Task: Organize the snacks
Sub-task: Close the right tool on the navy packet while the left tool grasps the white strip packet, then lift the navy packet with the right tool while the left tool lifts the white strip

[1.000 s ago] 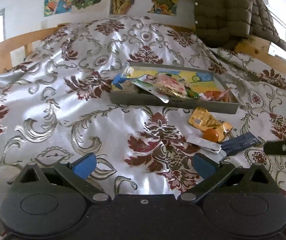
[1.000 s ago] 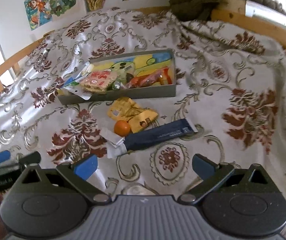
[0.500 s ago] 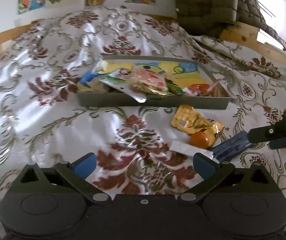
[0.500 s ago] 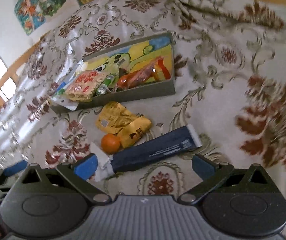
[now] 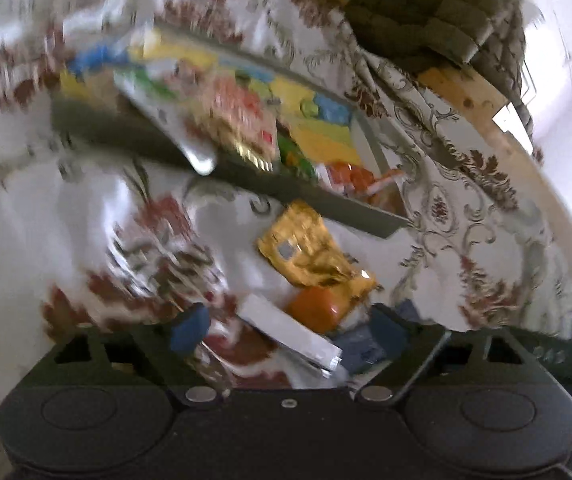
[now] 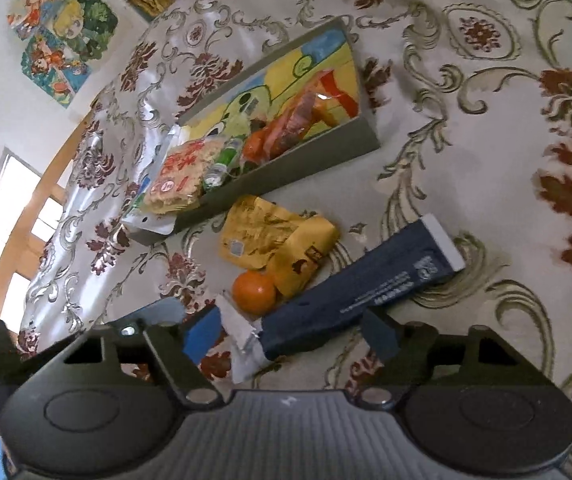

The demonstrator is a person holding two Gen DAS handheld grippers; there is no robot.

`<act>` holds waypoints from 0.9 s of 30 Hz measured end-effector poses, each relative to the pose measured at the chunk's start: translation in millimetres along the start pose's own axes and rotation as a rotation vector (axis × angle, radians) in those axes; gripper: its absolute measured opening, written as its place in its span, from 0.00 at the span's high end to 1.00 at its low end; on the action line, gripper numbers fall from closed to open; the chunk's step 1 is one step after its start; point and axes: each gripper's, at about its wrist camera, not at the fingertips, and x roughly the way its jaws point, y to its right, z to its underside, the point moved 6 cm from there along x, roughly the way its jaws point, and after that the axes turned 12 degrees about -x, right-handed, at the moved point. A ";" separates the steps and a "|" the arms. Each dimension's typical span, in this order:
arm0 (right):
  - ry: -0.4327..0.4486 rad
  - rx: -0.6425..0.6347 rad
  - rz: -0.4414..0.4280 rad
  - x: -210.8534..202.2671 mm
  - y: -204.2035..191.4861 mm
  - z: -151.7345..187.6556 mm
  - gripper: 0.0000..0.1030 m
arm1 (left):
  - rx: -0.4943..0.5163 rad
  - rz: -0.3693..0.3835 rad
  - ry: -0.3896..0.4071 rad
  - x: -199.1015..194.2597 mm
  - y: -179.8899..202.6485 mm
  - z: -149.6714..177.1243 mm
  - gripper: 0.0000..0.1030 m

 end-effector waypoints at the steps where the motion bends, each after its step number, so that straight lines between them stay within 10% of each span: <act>1: -0.006 0.000 0.005 2.3 -0.2 0.1 0.25 | -0.025 0.013 -0.021 4.2 -2.0 1.3 0.25; 12: -0.010 0.049 0.080 25.0 8.8 -2.5 0.42 | -0.212 0.004 -0.092 33.3 -16.6 -2.5 0.47; 22: -0.038 0.001 0.043 36.5 -2.6 -2.1 0.59 | -0.026 -0.053 -0.066 27.9 -2.2 14.3 0.53; 27: -0.041 -0.003 0.041 37.5 -2.8 -1.0 0.66 | -0.030 -0.066 -0.064 22.0 -6.4 17.0 0.72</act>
